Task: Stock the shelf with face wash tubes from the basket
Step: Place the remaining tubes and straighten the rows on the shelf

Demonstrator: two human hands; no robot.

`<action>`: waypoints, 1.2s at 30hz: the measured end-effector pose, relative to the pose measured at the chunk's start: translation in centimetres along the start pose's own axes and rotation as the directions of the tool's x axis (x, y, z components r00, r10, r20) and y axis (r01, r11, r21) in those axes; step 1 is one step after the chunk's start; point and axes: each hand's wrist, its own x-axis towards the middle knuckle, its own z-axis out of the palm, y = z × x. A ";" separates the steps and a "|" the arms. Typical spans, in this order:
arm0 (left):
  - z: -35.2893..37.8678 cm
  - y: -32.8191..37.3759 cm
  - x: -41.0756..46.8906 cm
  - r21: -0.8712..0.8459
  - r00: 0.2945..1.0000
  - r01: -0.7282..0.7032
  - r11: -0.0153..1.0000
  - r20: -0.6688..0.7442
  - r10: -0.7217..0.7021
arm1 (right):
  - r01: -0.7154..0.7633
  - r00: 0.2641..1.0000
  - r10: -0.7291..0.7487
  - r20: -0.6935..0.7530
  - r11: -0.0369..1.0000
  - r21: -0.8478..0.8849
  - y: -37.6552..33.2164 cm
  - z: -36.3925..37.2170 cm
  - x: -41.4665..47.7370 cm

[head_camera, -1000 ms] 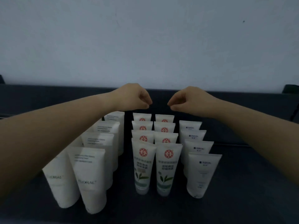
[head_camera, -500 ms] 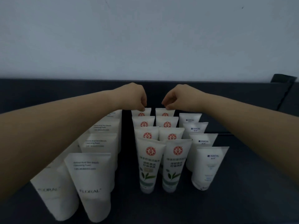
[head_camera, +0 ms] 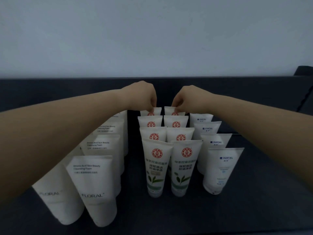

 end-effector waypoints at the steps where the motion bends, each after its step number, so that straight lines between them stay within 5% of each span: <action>1: 0.0 0.1 0.0 0.000 1.000 0.001 1.000 0.000 -0.001 | 0.003 1.000 -0.003 -0.003 1.000 0.001 0.0 0.0 0.0; 36: 0.2 0.5 -0.7 -0.026 0.999 0.040 0.999 -0.008 -0.040 | 0.026 1.000 -0.025 -0.013 0.997 0.066 0.6 0.2 -0.3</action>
